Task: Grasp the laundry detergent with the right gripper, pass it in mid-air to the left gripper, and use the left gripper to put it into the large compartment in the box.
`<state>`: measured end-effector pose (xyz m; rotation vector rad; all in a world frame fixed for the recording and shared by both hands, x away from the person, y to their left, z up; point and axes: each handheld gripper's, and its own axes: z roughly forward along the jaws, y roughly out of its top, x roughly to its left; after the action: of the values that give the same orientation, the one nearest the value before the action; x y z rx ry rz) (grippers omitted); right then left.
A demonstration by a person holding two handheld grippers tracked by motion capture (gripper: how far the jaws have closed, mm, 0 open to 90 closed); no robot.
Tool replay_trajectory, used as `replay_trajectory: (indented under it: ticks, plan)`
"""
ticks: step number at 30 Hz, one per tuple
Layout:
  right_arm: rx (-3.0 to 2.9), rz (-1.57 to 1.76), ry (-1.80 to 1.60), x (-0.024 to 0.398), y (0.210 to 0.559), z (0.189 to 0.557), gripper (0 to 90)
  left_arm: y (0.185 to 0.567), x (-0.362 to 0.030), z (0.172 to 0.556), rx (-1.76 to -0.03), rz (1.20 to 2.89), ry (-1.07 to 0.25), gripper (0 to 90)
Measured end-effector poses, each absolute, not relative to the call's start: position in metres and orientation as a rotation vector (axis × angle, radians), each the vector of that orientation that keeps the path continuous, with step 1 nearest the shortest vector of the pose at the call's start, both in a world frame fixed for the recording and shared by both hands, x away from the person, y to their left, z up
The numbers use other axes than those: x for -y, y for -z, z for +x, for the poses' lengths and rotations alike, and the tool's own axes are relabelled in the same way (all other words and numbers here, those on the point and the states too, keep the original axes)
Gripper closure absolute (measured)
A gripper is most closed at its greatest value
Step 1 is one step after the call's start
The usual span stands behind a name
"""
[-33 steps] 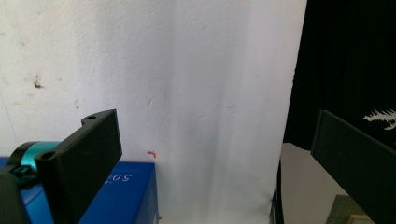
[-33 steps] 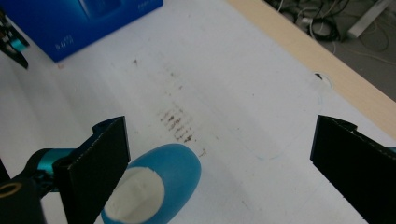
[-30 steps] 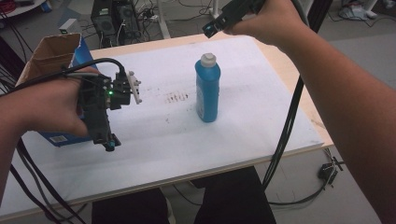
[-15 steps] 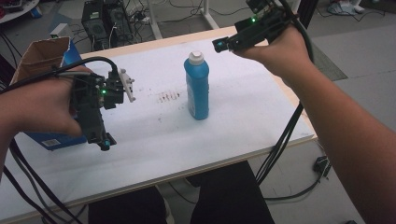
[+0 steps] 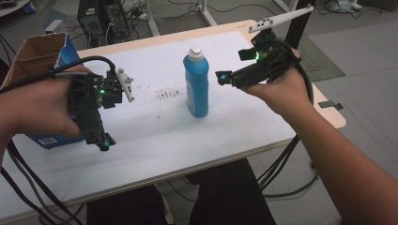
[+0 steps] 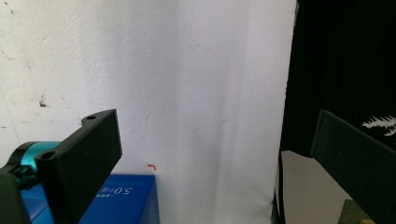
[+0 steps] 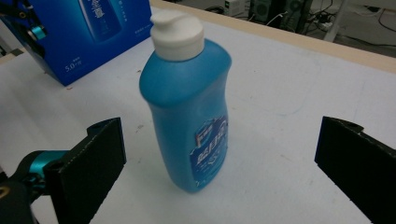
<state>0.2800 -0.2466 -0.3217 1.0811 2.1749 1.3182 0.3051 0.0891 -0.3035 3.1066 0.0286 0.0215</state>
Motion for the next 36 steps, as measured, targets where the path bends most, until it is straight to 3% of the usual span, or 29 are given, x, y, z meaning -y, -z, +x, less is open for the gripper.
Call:
replay_trajectory:
  ticks: [15,36]
  plan:
    - [-2.098,1.082,-1.307,0.214,0.371,0.252,1.1,0.309,-0.090,0.302,-0.018,3.098,-0.019,1.7]
    - [-1.899,1.214,-1.264,0.179,0.419,0.258,1.1,0.314,-0.096,0.302,-0.035,3.098,-0.014,1.7]
